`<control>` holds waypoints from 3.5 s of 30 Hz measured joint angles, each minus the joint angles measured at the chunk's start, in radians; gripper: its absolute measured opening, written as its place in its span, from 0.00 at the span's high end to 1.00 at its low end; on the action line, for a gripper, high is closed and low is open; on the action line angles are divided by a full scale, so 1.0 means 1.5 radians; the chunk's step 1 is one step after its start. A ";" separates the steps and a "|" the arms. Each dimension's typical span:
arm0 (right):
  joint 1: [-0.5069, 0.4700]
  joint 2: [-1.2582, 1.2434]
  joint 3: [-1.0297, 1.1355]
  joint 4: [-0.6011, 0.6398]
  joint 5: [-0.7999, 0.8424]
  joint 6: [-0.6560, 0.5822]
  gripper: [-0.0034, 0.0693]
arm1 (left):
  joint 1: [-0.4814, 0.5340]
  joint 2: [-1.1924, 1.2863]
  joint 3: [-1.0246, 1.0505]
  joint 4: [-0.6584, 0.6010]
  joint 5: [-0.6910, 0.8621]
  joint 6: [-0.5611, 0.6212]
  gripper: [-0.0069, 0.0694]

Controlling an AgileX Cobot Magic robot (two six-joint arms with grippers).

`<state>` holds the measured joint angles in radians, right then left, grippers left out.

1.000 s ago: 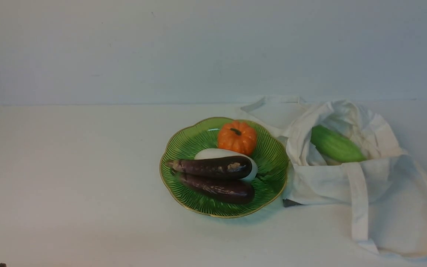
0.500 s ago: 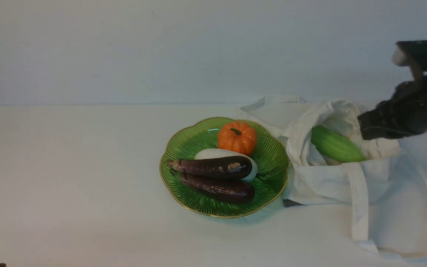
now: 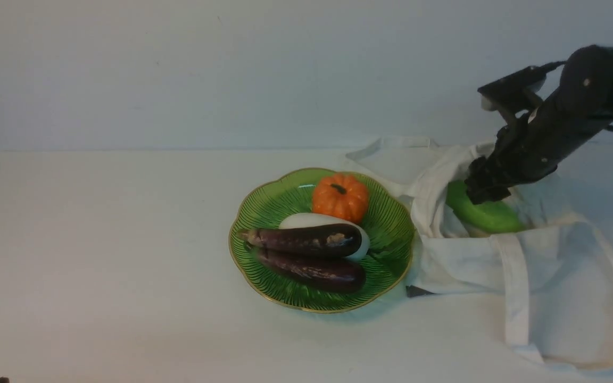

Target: Take vegetables from cloth bag on white table place on plate.

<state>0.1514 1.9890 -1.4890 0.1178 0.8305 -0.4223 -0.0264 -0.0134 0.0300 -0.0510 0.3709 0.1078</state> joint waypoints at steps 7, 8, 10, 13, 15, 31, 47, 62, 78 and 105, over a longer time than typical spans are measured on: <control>0.000 0.048 0.000 -0.008 -0.003 0.000 0.21 | 0.000 0.000 0.000 0.000 0.000 0.000 0.92; 0.000 0.055 0.000 -0.009 -0.004 0.000 0.21 | 0.000 0.000 0.000 0.000 0.000 0.000 0.92; 0.000 0.057 0.000 -0.010 -0.001 0.000 0.22 | 0.000 0.000 0.000 0.000 0.000 0.000 0.92; 0.000 0.057 -0.003 -0.011 0.004 0.001 0.36 | 0.000 0.000 0.000 0.000 0.000 0.000 0.92; 0.000 0.056 -0.011 -0.016 0.018 0.004 0.46 | 0.000 0.000 0.000 0.000 0.000 0.000 0.92; 0.000 -0.035 -0.122 -0.091 0.261 0.090 0.45 | 0.000 0.000 0.000 0.000 0.000 0.000 0.92; 0.010 -0.223 -0.081 0.073 0.278 0.191 0.45 | 0.000 0.000 0.000 0.000 0.000 0.000 0.92; 0.226 -0.029 -0.052 0.177 0.047 0.069 0.45 | 0.000 0.000 0.000 0.000 0.000 0.000 0.92; 0.229 0.012 -0.052 0.076 -0.036 0.057 0.16 | 0.000 0.000 0.000 0.000 0.000 0.000 0.92; 0.229 -0.163 -0.421 -0.055 0.293 0.179 0.84 | 0.000 0.000 0.000 0.000 0.000 0.000 0.92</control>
<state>0.4949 1.7442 -2.1205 0.0358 1.2700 -0.1545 -0.0262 -0.0134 0.0300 -0.0510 0.3709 0.1078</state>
